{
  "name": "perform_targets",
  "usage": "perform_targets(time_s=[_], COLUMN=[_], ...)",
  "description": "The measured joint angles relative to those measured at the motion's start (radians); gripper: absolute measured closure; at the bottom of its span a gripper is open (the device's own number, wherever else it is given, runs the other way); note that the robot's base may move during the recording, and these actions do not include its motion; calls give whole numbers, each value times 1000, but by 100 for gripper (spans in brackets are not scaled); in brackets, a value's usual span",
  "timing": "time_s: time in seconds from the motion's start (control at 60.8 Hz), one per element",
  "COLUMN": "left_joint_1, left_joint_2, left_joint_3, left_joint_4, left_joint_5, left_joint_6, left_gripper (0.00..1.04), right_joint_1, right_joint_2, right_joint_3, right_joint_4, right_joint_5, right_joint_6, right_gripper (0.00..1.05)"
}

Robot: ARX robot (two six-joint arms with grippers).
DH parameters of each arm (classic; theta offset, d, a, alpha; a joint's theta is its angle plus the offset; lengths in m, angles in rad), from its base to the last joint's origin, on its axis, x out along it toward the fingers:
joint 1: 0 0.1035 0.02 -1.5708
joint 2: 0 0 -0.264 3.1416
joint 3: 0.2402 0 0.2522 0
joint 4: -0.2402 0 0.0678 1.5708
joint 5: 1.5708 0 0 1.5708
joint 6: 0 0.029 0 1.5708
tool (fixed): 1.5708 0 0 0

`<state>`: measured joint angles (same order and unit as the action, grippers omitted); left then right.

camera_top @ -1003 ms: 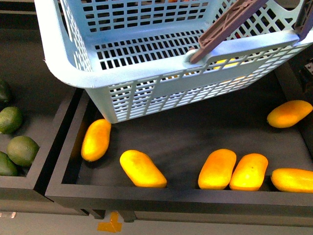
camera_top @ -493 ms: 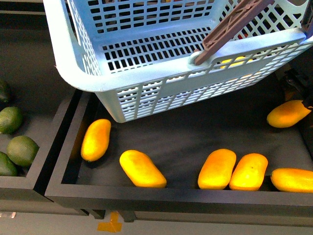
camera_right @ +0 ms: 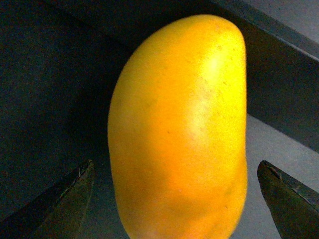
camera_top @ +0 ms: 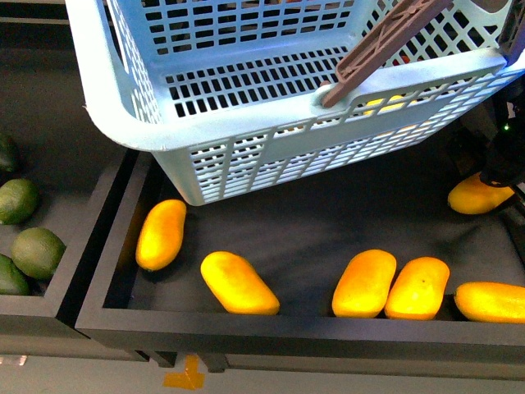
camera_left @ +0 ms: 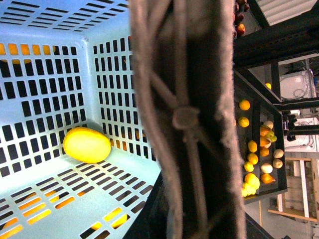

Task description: Pick lemon and mango into basket

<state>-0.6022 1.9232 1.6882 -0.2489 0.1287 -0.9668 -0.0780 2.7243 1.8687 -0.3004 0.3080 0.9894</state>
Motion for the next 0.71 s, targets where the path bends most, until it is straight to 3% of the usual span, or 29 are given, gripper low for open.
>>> perform_targets(time_s=[0.197,0.312,0.707], left_joint_1=[0,0,0], left_joint_2=[0,0,0], left_joint_3=[0,0,0], left_joint_4=[0,0,0], left_joint_5=[1,-2,0], left_joint_6=[0,0,0], left_gripper=[100,100,100], right_joint_1=[-1,-3,-48], right_joint_2=[5,-15,-342], right_joint_3=[23,-14,-410], right_joint_4=[14,48,275], right_joint_5=[-5,-15,-97], right_joint_6=[-45,-74,-194], right_gripper=[36,46,49])
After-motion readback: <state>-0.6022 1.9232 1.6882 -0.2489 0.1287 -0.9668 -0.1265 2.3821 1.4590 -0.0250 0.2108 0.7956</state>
